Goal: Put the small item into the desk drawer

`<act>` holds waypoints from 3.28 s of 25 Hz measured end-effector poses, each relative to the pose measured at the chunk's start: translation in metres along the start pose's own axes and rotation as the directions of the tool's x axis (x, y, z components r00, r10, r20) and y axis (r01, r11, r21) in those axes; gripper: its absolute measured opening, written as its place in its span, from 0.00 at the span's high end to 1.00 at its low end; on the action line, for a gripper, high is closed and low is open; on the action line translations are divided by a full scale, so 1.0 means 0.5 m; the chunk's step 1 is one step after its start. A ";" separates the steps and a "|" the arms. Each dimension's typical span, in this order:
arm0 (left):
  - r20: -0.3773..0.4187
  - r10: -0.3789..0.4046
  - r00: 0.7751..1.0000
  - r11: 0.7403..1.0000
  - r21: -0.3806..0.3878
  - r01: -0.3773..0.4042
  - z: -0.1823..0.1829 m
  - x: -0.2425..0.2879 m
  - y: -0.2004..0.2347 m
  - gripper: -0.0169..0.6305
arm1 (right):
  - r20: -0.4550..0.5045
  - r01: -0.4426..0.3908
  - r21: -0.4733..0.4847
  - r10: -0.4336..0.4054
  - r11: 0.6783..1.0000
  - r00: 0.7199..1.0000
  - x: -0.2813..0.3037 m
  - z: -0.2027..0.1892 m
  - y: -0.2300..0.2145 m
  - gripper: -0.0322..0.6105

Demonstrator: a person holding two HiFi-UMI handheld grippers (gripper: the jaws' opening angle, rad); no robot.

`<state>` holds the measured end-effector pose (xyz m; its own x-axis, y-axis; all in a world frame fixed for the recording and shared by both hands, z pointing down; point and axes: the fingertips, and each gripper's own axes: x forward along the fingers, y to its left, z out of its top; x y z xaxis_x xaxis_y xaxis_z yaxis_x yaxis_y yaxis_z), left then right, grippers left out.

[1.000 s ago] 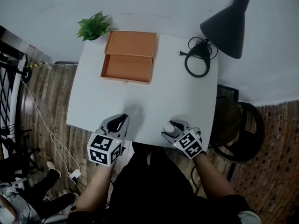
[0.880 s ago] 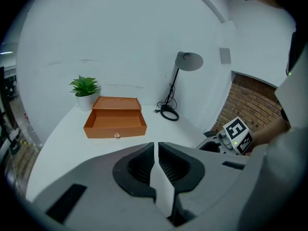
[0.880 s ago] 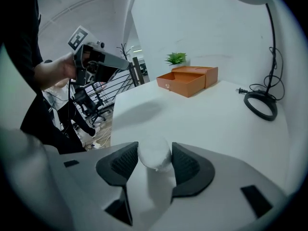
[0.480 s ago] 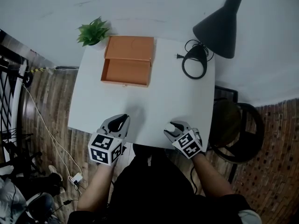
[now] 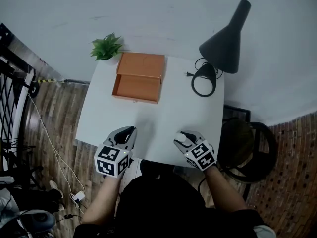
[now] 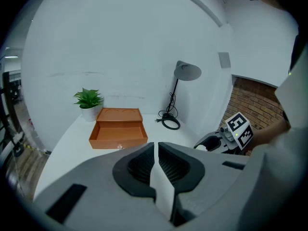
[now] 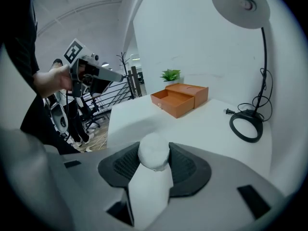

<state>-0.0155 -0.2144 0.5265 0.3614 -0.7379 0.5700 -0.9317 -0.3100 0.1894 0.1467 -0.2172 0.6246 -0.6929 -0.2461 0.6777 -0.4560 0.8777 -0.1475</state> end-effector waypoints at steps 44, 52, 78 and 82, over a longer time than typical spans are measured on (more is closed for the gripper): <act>0.134 -0.165 0.977 0.981 0.129 0.148 0.120 -0.110 0.453 0.92 | 0.198 0.196 0.113 -0.215 0.974 0.956 0.177 0.475 0.145 0.67; 0.118 -0.245 0.962 0.964 0.134 0.230 0.116 -0.094 0.476 0.92 | 0.171 0.235 0.081 -0.245 0.969 0.954 0.213 0.513 0.173 0.67; 0.031 -0.184 0.982 0.982 0.055 0.183 0.165 0.127 0.490 0.92 | 0.093 0.096 0.102 -0.106 0.990 0.990 0.332 0.488 -0.042 0.67; 0.008 -0.188 0.982 0.982 0.039 0.187 0.153 0.156 0.485 0.92 | 0.072 0.081 0.104 -0.089 0.991 0.993 0.358 0.477 -0.064 0.67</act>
<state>-0.2104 -0.3926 0.5558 0.5301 -0.6712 0.5180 -0.8453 -0.4661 0.2611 -0.0958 -0.3873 0.5789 -0.6883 -0.3521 0.6342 -0.5662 0.8073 -0.1664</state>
